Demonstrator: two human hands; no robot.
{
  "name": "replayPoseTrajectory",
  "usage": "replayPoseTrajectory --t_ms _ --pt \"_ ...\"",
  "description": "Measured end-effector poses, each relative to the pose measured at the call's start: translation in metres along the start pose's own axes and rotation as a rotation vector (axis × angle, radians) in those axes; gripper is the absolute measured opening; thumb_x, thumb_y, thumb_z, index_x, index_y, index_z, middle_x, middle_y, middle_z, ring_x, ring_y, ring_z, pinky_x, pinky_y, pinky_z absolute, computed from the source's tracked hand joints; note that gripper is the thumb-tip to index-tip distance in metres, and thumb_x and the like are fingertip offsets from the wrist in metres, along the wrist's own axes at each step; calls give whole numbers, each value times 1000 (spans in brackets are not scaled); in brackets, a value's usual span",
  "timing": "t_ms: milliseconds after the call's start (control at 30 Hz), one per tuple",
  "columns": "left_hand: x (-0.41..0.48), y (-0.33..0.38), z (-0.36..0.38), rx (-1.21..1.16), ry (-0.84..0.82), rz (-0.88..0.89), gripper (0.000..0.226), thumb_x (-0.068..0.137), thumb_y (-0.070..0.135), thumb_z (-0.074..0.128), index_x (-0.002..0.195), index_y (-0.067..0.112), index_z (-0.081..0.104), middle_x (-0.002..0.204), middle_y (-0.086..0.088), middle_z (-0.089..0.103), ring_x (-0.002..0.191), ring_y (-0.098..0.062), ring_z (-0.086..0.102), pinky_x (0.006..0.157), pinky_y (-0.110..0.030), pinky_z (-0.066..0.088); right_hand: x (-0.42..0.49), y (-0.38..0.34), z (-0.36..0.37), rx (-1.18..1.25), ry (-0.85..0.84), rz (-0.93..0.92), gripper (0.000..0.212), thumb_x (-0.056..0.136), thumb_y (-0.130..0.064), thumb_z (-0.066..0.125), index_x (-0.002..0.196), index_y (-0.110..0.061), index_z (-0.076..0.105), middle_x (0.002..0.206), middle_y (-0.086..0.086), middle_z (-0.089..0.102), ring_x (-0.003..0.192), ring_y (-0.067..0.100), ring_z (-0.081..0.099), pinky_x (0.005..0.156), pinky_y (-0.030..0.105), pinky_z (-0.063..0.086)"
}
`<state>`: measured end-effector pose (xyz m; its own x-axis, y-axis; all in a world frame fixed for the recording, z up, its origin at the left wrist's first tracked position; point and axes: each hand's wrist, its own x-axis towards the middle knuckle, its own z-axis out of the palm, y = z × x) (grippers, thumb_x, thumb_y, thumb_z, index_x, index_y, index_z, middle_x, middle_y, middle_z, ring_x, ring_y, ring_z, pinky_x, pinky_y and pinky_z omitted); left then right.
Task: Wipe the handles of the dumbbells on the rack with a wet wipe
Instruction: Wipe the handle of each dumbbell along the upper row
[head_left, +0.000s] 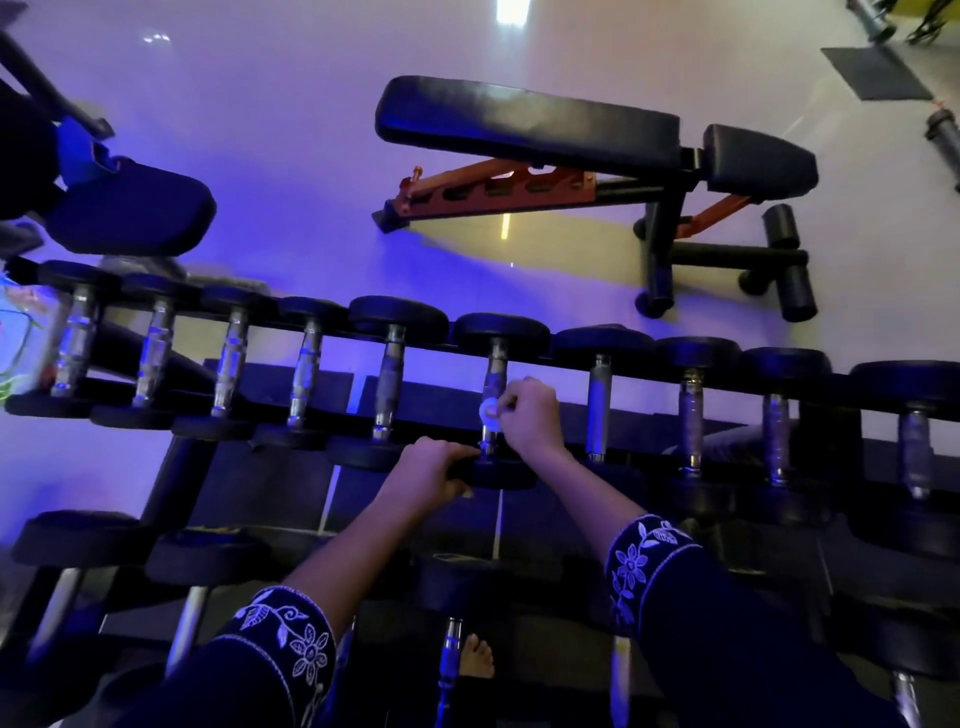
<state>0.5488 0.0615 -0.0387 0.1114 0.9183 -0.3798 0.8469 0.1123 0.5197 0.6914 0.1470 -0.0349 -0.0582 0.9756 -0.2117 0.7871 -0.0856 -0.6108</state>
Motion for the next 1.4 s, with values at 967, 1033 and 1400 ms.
replayPoseTrajectory --t_ms 967,1033,1400 --pt "11 16 -18 264 -198 52 57 81 25 76 135 25 57 122 -3 66 116 -24 58 94 -34 47 45 -8 -7 254 119 225 13 80 -6 65 90 -5 74 86 11 72 85 24 66 64 19 40" --pt "11 16 -18 274 -205 55 57 81 25 76 135 26 57 121 -3 66 116 -25 58 94 -34 47 40 -4 -10 256 74 225 11 79 -7 66 87 -5 73 84 7 71 82 20 65 61 15 39" --pt "13 16 -19 282 -209 66 58 84 25 74 138 28 54 122 -3 66 117 -24 57 96 -34 46 50 6 0 501 72 359 15 70 1 62 66 -13 65 65 0 66 62 15 61 60 26 52"
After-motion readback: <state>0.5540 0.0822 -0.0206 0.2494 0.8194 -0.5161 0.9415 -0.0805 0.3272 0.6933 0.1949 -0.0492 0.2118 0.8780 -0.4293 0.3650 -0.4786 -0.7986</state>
